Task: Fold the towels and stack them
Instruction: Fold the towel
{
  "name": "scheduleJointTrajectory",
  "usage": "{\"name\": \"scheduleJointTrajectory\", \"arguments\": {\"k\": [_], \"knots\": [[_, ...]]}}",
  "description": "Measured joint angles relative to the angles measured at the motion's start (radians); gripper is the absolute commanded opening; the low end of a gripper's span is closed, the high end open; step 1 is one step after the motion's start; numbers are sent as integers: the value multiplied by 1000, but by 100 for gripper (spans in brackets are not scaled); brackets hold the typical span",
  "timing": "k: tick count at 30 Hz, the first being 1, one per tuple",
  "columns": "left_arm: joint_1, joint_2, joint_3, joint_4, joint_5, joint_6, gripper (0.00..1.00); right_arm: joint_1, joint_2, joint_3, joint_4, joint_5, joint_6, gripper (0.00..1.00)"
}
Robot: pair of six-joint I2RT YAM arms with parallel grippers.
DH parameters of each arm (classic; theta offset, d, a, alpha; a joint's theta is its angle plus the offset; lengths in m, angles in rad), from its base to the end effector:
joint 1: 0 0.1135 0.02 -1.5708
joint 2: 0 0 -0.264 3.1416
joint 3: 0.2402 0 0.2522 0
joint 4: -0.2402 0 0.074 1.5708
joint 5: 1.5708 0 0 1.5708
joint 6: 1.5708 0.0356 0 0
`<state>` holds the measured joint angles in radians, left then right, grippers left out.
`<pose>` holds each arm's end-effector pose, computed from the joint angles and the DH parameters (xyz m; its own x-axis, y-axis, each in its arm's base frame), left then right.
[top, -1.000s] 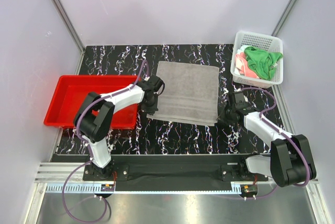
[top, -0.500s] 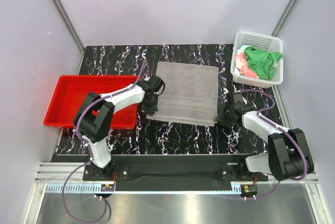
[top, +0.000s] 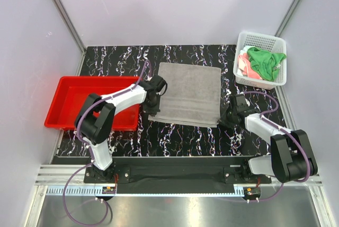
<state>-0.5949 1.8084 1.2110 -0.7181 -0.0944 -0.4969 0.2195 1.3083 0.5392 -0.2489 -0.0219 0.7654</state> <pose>0.2885 -0.1912 0.1760 -0.9610 0.0773 -0.2655 0.0911 0.9950 -0.0402 0.2212 0.0501 0.1479 -0.7576 0.5407 -0.3657 0.4104 0.8302 0.3772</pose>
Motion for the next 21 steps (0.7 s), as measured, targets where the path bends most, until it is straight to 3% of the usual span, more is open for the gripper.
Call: {"name": "scheduleJointTrajectory", "arguments": {"k": [21], "knots": [[-16,-1,193,-181,-75,7,0,0,-98,52,-65,-52,-71,0]]}}
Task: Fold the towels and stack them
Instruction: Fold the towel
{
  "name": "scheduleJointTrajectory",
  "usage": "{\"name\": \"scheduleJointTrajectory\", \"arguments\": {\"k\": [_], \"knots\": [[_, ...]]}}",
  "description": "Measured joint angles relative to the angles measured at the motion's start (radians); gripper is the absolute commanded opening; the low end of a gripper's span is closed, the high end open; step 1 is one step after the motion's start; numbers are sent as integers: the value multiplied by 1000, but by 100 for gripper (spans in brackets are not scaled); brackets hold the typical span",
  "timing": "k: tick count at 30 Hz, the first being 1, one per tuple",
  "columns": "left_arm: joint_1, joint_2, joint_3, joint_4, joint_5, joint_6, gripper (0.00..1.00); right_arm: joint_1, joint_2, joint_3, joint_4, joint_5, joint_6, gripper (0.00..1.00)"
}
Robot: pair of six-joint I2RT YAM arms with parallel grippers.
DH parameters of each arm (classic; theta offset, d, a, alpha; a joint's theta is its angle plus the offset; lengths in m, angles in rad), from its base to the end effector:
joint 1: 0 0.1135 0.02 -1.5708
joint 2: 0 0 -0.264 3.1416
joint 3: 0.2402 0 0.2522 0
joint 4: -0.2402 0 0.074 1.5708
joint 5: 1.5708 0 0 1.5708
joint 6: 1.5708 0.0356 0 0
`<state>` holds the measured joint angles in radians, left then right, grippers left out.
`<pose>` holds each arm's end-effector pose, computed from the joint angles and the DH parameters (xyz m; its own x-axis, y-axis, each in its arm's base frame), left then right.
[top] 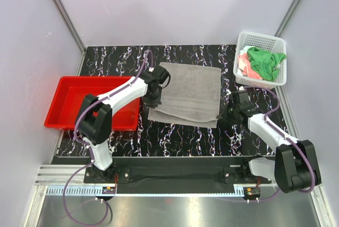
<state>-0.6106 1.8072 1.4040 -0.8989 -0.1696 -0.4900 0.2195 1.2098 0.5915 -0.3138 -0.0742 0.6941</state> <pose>0.2981 -0.2013 0.2241 -0.9456 0.0956 -0.3108 0.0945 0.9953 0.0186 0.2204 0.0519 0.1795 -0.7688 0.4821 -0.4201 0.3012 0.8526 0.4271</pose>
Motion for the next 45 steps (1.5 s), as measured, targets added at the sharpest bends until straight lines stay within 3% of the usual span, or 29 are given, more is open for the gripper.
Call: {"name": "scheduleJointTrajectory", "arguments": {"k": [6,14,20,31,37,41,45], "knots": [[-5,-37,105,-76,-67,21,0,0,-25,95,-41,-61,-52,0],[-9,-68,-116,-48,-85,26,0,23,-30,-127,40,-157,22,0],[-17,-24,-201,-2,-71,31,0,23,-29,-161,55,-153,65,0],[-22,-6,-183,-20,-89,45,0,40,-64,-164,92,-183,127,0],[-46,-90,-115,-52,-106,45,0,141,-51,-151,119,-156,160,0],[-50,-85,-189,-16,-99,43,0,148,35,-164,143,-140,189,0],[-50,-72,-263,-8,-77,37,0,158,3,-164,107,-82,201,0]]}}
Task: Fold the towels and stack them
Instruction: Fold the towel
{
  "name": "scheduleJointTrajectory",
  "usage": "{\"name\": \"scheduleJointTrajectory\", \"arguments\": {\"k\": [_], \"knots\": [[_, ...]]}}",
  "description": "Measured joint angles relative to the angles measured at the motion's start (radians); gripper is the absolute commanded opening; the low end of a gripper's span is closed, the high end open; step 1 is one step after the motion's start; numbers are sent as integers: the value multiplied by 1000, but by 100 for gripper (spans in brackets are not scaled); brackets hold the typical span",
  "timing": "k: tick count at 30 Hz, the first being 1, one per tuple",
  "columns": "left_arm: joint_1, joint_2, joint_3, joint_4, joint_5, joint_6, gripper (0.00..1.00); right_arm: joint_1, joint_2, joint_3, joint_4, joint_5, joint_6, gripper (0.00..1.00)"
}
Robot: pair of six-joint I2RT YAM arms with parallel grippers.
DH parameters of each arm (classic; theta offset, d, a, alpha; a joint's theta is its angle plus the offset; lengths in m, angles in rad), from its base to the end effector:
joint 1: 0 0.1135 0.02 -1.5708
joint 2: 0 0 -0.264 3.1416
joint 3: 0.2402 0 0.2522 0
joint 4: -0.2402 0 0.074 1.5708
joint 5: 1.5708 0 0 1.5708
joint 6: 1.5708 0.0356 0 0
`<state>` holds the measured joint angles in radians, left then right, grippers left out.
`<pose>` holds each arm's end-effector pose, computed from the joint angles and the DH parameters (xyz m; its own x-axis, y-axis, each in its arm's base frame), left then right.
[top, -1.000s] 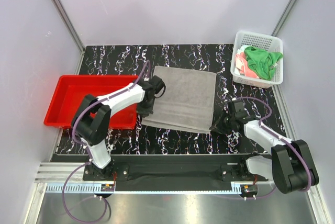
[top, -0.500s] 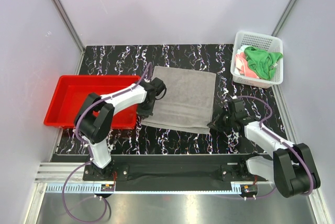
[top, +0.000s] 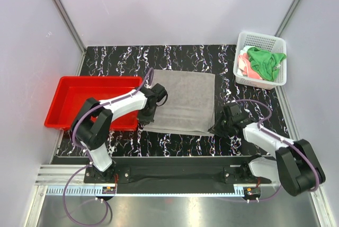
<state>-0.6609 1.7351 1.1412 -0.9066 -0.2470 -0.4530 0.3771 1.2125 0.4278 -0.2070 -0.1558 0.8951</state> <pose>0.2480 -0.1818 0.1783 -0.9626 0.2109 -0.1699 0.1783 0.9657 0.1885 0.1866 0.0798 0.1387 -0.8321 0.4995 -0.2410 0.3303 0.7954 0.5082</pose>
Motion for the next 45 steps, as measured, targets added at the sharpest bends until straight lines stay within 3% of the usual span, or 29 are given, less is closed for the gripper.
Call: {"name": "scheduleJointTrajectory", "arguments": {"k": [6,15,25,34,39,45], "knots": [[-43,3,-3,39,27,-5,0,1,-87,2,-122,142,-2,0],[-108,3,-5,113,73,-43,0,1,-71,45,-203,217,-2,0],[-110,-63,-4,55,39,-66,0,1,-185,68,-369,271,-3,0],[-111,-174,7,8,43,-82,0,1,-246,81,-419,271,-6,0],[-111,-267,-143,94,106,-111,0,4,-244,77,-422,257,0,0],[-117,-232,-294,153,188,-135,0,13,-230,76,-430,240,1,0]]}}
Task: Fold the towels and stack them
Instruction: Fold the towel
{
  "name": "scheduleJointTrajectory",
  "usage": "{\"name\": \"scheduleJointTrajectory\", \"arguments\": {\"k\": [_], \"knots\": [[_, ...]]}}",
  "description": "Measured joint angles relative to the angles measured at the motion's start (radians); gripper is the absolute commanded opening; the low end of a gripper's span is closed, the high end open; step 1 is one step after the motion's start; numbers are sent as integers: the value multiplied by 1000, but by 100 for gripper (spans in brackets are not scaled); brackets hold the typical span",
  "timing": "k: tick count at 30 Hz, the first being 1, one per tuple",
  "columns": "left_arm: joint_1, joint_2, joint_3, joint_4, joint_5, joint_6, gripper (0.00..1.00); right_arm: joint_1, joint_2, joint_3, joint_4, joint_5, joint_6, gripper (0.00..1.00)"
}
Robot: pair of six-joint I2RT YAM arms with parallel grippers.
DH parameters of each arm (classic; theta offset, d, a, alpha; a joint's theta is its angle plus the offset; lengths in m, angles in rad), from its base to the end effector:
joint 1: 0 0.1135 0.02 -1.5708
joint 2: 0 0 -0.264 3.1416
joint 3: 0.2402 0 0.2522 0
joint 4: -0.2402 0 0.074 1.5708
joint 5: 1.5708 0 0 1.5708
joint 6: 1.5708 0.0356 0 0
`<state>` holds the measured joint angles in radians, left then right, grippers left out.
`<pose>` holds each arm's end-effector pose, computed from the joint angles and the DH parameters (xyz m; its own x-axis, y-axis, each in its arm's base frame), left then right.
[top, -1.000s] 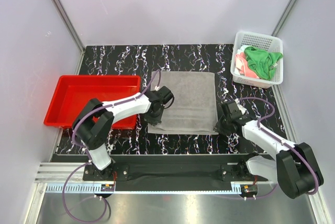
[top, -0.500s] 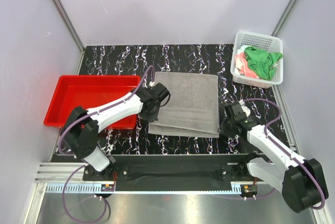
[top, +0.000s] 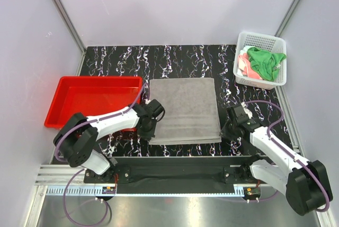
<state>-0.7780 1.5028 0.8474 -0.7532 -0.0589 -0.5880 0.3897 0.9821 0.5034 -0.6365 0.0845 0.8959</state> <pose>0.1799 -0.1743 0.1671 -0.9698 0.1782 -0.1666 0.1874 0.9814 -0.0412 0.1553 0.0605 0.1752 -0.7878 0.5175 -0.3341 0.4335 0.8511 0.2962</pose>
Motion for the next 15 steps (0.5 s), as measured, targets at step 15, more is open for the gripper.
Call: {"name": "scheduleJointTrajectory", "arguments": {"k": [15], "knots": [[0,-10,74,-57,10,5,0,2,17,93,-105,10,-35,0]]}}
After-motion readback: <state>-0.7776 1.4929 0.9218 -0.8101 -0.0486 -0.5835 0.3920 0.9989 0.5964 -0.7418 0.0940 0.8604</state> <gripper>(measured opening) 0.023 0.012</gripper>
